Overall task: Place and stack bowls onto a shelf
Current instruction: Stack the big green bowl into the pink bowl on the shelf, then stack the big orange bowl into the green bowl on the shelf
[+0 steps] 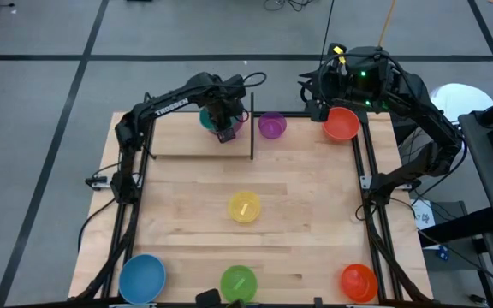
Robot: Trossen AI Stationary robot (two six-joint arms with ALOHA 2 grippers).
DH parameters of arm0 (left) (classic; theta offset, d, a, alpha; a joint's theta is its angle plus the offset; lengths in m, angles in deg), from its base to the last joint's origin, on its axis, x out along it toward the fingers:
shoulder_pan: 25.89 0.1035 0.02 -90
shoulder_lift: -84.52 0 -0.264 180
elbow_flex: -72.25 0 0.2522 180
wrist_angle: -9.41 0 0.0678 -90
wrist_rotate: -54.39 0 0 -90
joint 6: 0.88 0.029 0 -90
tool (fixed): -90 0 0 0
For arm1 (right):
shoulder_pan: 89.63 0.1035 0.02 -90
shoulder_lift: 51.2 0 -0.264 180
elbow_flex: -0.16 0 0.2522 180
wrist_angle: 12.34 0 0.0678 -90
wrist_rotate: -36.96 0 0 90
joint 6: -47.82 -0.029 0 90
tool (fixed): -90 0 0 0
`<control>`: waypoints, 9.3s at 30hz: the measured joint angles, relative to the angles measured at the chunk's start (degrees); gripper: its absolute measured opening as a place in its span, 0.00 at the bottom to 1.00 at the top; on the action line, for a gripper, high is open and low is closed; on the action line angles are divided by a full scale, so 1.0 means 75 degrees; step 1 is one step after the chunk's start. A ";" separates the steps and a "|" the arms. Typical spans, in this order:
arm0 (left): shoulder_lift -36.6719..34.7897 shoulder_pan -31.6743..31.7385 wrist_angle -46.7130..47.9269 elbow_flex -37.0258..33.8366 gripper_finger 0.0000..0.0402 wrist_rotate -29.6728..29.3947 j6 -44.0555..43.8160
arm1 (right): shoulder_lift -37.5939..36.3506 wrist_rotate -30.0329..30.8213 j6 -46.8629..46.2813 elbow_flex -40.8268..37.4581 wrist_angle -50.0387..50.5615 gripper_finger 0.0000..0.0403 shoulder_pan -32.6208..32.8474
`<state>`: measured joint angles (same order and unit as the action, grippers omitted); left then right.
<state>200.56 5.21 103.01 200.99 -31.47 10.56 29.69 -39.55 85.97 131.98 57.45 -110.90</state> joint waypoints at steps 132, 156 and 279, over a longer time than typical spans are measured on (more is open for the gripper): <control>-0.4628 -0.0852 0.1357 -0.0006 0.02 -0.0955 -0.2741 | -0.0469 -0.2843 -0.4692 -0.5454 0.0808 0.15 -0.4301; -0.4628 -0.0852 0.1356 -0.0006 0.02 -0.0956 -0.2943 | 0.0899 -0.2797 -0.4385 -0.6977 -0.0275 0.15 -0.5170; -0.3894 -0.1299 0.0815 -0.0003 0.24 0.0181 0.3704 | 0.3083 -0.4438 0.2219 -0.0833 0.1096 0.00 0.0682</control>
<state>171.35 -4.53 109.12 200.97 -30.12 38.34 52.81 -72.83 102.61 125.73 65.67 -105.79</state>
